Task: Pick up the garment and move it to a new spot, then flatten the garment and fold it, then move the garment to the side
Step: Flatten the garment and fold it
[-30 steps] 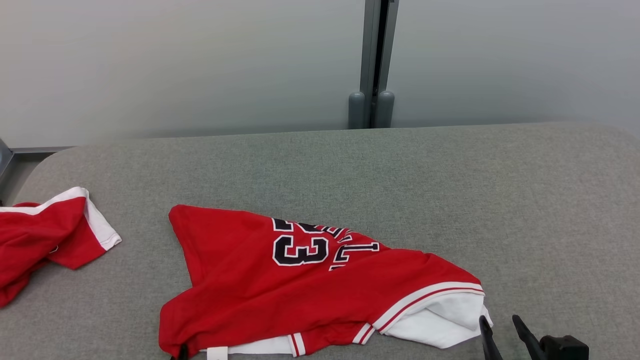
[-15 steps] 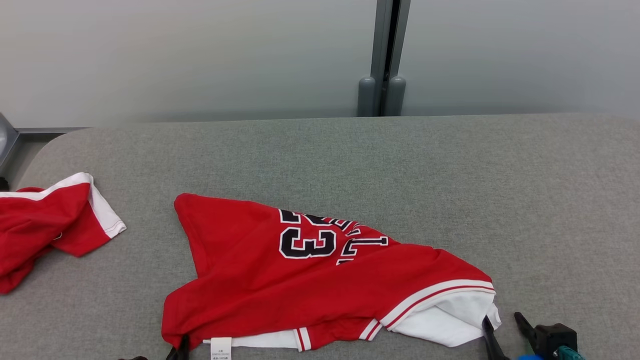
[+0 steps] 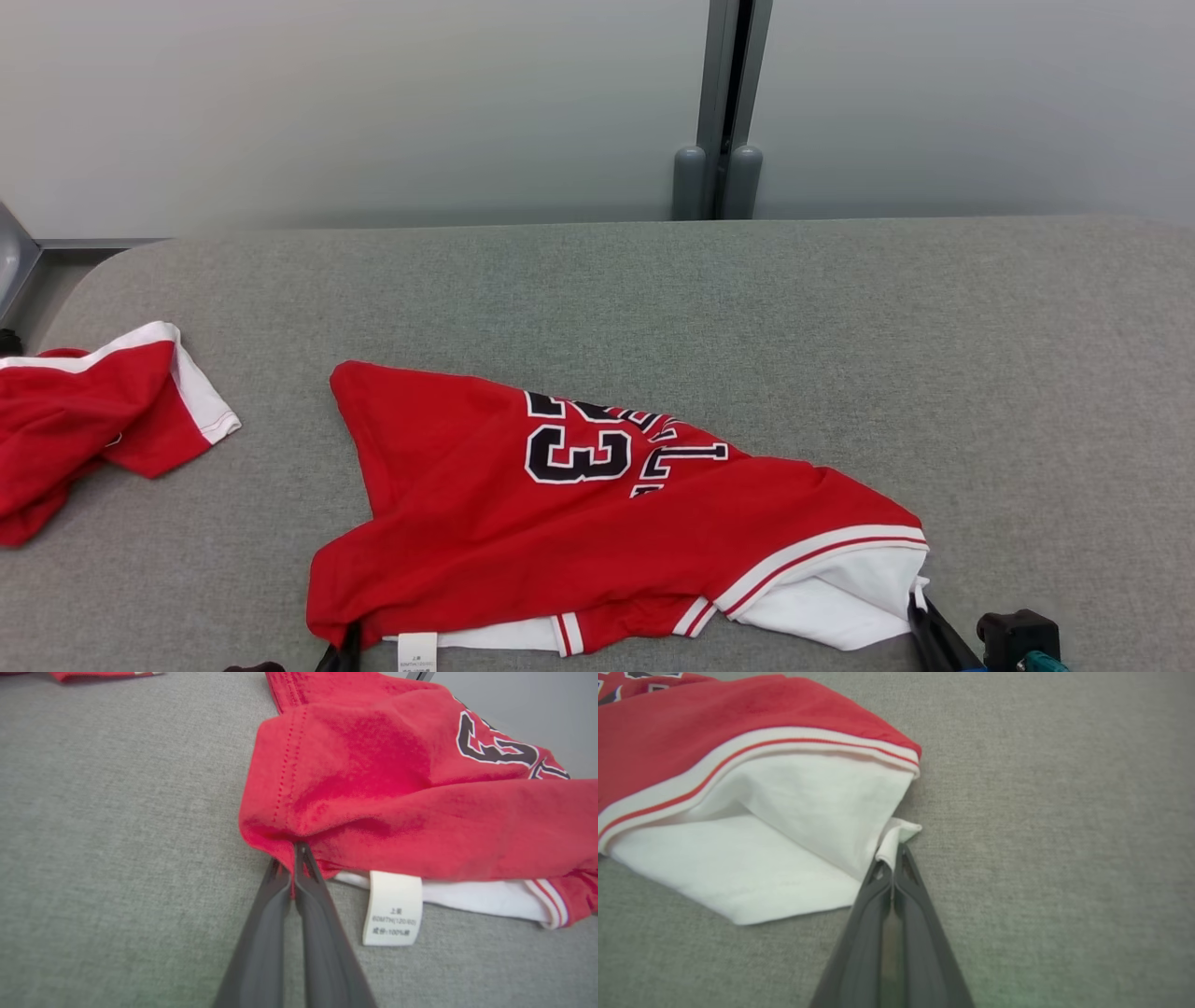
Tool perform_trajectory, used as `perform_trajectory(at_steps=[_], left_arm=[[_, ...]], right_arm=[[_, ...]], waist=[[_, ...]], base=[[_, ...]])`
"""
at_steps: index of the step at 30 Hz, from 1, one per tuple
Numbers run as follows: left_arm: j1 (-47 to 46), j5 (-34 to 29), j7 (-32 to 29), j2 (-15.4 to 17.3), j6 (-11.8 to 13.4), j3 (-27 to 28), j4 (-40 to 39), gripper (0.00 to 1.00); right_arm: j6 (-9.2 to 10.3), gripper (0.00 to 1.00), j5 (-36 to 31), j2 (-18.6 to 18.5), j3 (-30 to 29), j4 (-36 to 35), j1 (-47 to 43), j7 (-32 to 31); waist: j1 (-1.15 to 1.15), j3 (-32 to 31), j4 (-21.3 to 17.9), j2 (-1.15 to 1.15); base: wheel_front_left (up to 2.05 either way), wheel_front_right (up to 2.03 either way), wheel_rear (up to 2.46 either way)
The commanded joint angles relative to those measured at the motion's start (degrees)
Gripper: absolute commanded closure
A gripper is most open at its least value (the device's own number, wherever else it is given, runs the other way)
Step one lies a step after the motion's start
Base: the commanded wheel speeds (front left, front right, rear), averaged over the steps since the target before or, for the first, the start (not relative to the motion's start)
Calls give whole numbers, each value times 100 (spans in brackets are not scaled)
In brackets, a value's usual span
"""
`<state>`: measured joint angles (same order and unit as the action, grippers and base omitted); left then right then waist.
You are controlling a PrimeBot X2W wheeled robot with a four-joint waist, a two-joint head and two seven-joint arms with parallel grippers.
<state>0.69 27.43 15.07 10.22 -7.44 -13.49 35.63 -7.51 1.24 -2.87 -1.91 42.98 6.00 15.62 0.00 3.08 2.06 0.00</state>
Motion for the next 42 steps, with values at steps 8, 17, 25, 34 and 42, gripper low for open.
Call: perform_trajectory(at_steps=[8, 17, 25, 34, 42], left_arm=[[-63, -20, 14, 15, -8, 24, -136, 100], [-219, -57, 15, 180, -8, 118, -1177, 100], [-1113, 129, 14, 950, -7, -114, -2679, 100], [-3056, 920, -571, 2242, -7, -363, -3604, 100], [-3970, 1477, -1287, 2499, -7, -520, -3429, 100]], right_arm=[[7, 100, 498, -23, -182, -390, -402, -63], [3, 100, 1936, -17, -248, -2151, -599, -46], [2, 100, 3365, -74, 22, -3625, 205, -46], [2, 100, 4128, -504, -315, -4830, 1999, -686], [2, 100, 3297, -354, -664, -4706, 3416, -1620]], waist=[[0, -84, -66, 0], [0, -276, -98, 0], [0, -382, -104, 0], [0, -441, -163, 0], [0, 42, -175, 0]], base=[[0, 0, 0], [0, 0, 0], [0, 0, 0], [0, 0, 0], [0, 0, 0]])
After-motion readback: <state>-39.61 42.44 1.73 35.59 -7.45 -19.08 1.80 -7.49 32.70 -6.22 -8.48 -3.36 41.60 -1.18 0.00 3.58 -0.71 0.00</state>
